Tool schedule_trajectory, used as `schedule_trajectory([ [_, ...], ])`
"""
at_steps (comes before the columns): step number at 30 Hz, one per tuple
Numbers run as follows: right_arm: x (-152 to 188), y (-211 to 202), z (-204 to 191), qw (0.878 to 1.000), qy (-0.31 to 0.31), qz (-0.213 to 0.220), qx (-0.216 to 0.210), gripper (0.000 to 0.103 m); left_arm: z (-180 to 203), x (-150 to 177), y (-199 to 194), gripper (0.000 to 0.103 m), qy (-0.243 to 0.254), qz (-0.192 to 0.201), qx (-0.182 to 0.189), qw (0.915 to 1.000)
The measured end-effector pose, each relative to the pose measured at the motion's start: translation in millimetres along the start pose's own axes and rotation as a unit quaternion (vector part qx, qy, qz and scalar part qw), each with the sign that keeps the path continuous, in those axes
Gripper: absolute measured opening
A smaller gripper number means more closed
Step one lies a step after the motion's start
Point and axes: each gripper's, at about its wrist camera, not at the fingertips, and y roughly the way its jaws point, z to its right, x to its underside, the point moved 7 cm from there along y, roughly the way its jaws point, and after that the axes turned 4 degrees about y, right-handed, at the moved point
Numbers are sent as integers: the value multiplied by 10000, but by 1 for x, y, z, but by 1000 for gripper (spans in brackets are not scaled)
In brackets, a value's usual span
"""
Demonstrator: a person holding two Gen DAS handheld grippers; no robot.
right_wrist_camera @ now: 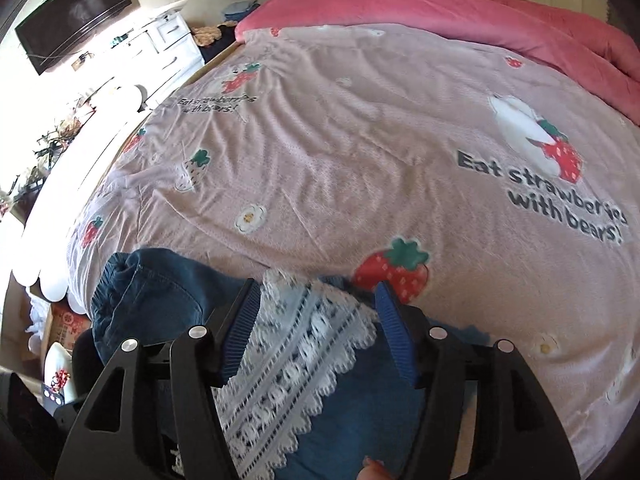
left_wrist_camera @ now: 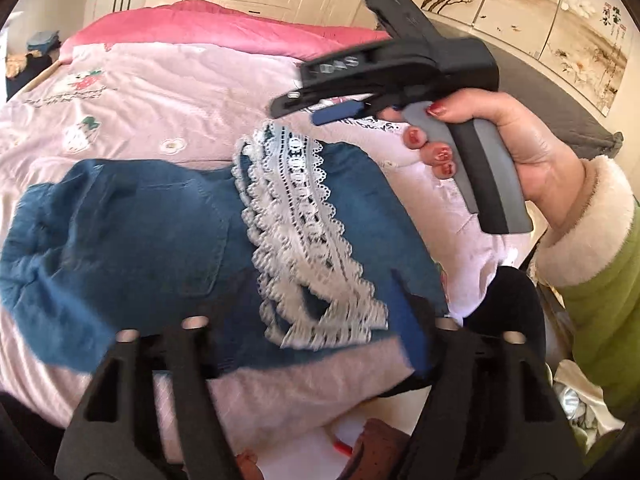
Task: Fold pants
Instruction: 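Lower the lace trim onto the denim and open the left gripper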
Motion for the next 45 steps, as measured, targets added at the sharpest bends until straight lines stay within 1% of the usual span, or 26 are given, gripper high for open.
schedule_trajectory([
  [1,-1,8,-3,9999,-112,-46,71,59,1,-1,5,38,-1,-19,-25,10000],
  [2,0,12,-3,9997,-176,-105,114,59,0,-2,10,34,16,-59,-104,9999],
  [3,1,18,-4,9994,-234,-193,149,54,-1,-1,13,25,27,-109,-156,9998],
  [4,3,25,-5,9989,-304,-318,169,33,-2,0,18,22,21,-168,-187,9997],
  [5,7,31,-5,9981,-383,-430,206,24,-2,3,22,21,45,-235,-202,9995],
  [6,9,34,-5,9977,-428,-463,235,21,-6,5,22,15,72,-286,-255,9992],
  [7,11,35,-5,9975,-474,-458,250,18,-7,8,25,12,82,-339,-302,9989],
  [10,12,26,-7,9983,-462,-304,168,16,-9,15,26,11,91,-395,-304,9987],
  [12,9,12,-15,9989,-457,-125,-23,16,-7,18,25,11,136,-381,-316,9987],
  [14,5,1,-29,9980,-596,5,-200,16,-8,19,24,11,166,-375,-357,9985],
  [16,2,2,-38,9972,-727,-4,-159,16,-9,20,23,11,134,-362,-372,9986],
  [19,3,24,-41,9957,-892,-218,144,17,-10,21,22,12,127,-364,-423,9984],
  [20,4,36,-39,9952,-891,-330,243,18,-11,22,22,12,115,-367,-441,9983],
  [21,4,43,-37,9952,-851,-383,283,22,-11,22,22,12,110,-373,-442,9983],
  [23,3,50,-32,9961,-748,-391,271,24,-12,22,23,12,109,-376,-445,9982],
  [24,1,47,-31,9969,-694,-329,190,31,-11,22,23,12,122,-383,-447,9982],
  [25,-2,39,-29,9977,-637,-211,103,40,-11,22,24,12,138,-391,-452,9981],
  [27,-12,8,-25,9983,-525,209,-133,49,-10,23,24,12,153,-382,-447,9982],
  [29,-16,-23,-16,9972,-494,537,-163,53,-11,22,25,12,128,-373,-428,9983],
  [31,-9,-41,-9,9965,-548,619,-103,53,-11,22,24,12,131,-363,-425,9984],
  [34,13,-49,-7,9961,-742,481,-63,53,-11,23,24,12,143,-351,-438,9983],
  [35,24,-45,-9,9963,-793,313,-91,53,-10,23,24,12,160,-350,-451,9982],
  [39,46,-19,-14,9967,-804,-95,-76,53,-9,23,24,12,190,-352,-515,9979],
  [42,52,4,-15,9972,-698,-283,0,53,-8,23,24,12,207,-361,-570,9975],
  [45,48,21,-12,9966,-725,-328,207,53,-7,22,25,12,199,-363,-581,9975],
])
